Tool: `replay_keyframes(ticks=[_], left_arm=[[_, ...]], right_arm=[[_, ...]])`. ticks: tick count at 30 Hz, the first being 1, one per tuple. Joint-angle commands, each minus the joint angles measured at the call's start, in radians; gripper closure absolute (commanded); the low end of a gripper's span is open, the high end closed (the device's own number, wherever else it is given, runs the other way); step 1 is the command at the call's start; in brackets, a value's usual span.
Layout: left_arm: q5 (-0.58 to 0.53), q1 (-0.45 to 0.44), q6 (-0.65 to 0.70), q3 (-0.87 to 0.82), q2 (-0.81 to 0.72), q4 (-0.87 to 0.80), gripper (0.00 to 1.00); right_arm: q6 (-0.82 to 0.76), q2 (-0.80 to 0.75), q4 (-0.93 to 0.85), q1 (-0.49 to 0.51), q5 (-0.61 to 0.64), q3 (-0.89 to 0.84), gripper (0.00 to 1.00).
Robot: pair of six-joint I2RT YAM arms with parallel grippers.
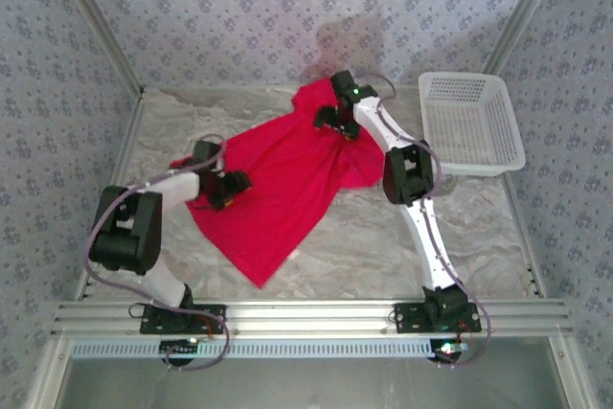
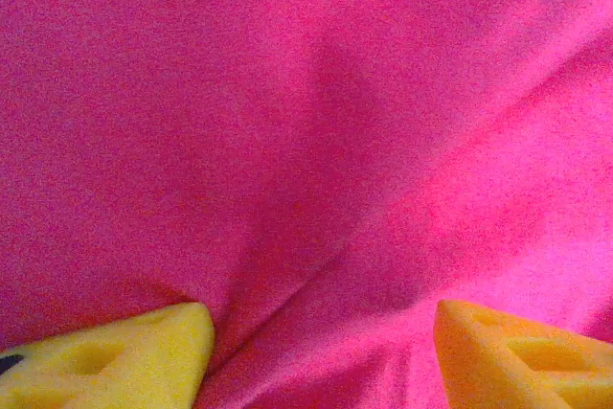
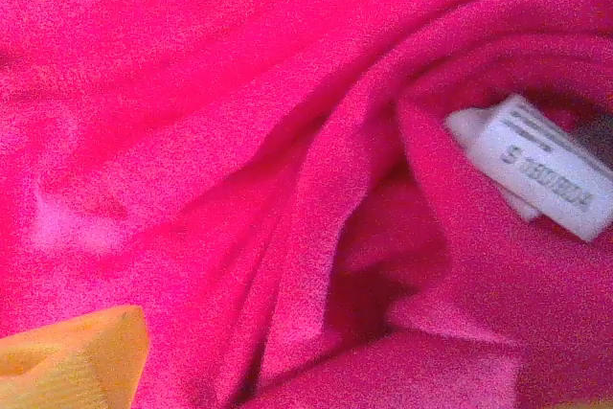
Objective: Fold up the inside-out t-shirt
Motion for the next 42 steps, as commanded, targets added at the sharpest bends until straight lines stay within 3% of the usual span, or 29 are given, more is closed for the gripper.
replay_keyframes(ticks=[1,4,8,11,15,18,20,25,29,34,36,42], left_arm=[[0.049,-0.301,-0.242,-0.074,0.027,0.087,0.42],[0.058,-0.467,-0.144,0.114,0.042,-0.022,0.46],[0.094,-0.492,0.043,0.296,0.019,-0.164,0.46],[0.088,-0.409,0.131,0.385,0.003,-0.249,0.45],[0.082,-0.232,0.114,0.449,0.059,-0.244,0.46],[0.067,-0.126,0.108,0.572,0.177,-0.245,0.47],[0.062,-0.086,0.112,0.690,0.274,-0.249,0.46],[0.093,-0.061,0.116,1.082,0.574,-0.308,0.46],[0.142,-0.064,0.070,1.378,0.808,-0.357,0.46],[0.082,-0.031,0.104,1.693,1.037,-0.578,0.48],[0.041,0.009,0.137,1.735,1.072,-0.646,0.49],[-0.116,0.170,0.212,1.626,1.017,-0.719,0.50]], right_arm=[[-0.025,0.077,-0.073,-0.008,-0.064,0.159,0.12],[-0.014,-0.002,0.027,-0.011,-0.088,0.066,0.12],[-0.068,-0.108,-0.072,-0.026,-0.042,0.042,0.12],[-0.096,-0.227,-0.113,-0.047,0.001,-0.062,0.11],[-0.124,-0.398,-0.073,-0.050,0.005,-0.305,0.12],[-0.124,-0.496,-0.046,-0.033,-0.005,-0.490,0.20],[-0.125,-0.550,-0.013,-0.017,-0.007,-0.615,0.26],[-0.074,-0.610,0.111,0.004,-0.039,-0.837,0.29],[-0.064,-0.554,0.124,0.003,-0.049,-0.850,0.30],[-0.061,-0.457,0.119,-0.033,-0.014,-0.809,0.30],[-0.064,-0.414,0.111,-0.065,-0.003,-0.768,0.28],[-0.098,-0.277,0.006,-0.139,0.022,-0.539,0.22]])
